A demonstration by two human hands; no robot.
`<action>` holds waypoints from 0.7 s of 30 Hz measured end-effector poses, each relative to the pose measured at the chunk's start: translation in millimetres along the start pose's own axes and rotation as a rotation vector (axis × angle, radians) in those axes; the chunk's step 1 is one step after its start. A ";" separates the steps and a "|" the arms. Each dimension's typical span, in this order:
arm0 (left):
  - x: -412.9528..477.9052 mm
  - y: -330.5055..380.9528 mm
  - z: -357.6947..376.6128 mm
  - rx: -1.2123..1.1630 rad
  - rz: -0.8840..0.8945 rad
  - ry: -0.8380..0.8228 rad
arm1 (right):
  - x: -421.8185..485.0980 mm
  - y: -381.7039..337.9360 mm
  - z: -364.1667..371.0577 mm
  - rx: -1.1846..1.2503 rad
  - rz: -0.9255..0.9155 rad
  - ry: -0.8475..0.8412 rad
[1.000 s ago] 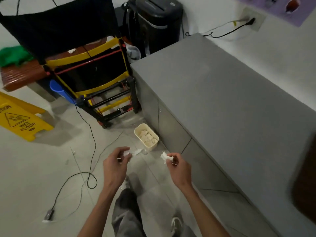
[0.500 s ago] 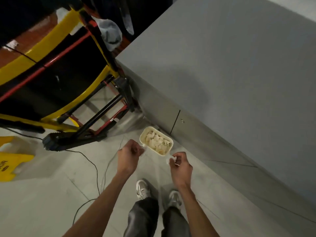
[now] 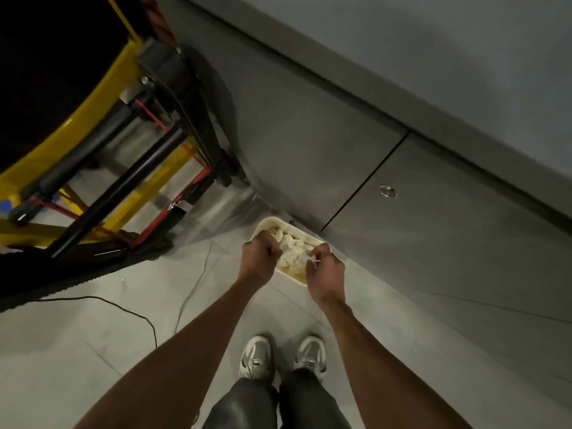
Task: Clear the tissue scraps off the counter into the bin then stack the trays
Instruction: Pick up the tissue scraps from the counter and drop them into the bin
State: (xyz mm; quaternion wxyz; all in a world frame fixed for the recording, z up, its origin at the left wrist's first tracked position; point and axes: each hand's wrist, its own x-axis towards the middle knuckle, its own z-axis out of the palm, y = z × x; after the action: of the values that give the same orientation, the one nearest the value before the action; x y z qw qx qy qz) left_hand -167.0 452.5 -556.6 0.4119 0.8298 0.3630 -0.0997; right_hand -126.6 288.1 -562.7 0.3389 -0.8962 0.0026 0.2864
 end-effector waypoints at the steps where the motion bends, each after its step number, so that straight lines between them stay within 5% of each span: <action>1: 8.5 -5.6 9.4 0.035 0.010 -0.016 | 7.9 5.1 7.0 -0.031 0.011 -0.010; 9: 44.8 -27.4 43.0 0.408 0.106 -0.312 | 25.8 25.9 37.4 -0.138 0.074 -0.115; 21: -86.2 69.6 -90.3 0.489 0.389 -0.166 | -99.5 -67.9 -79.5 -0.106 -0.123 0.119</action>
State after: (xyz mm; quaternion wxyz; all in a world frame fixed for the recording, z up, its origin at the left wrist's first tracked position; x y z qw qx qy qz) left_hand -193.2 448.4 -416.2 0.2398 0.9471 0.1280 -0.1709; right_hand -155.7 273.1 -422.1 0.3070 -0.9267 -0.0474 0.2113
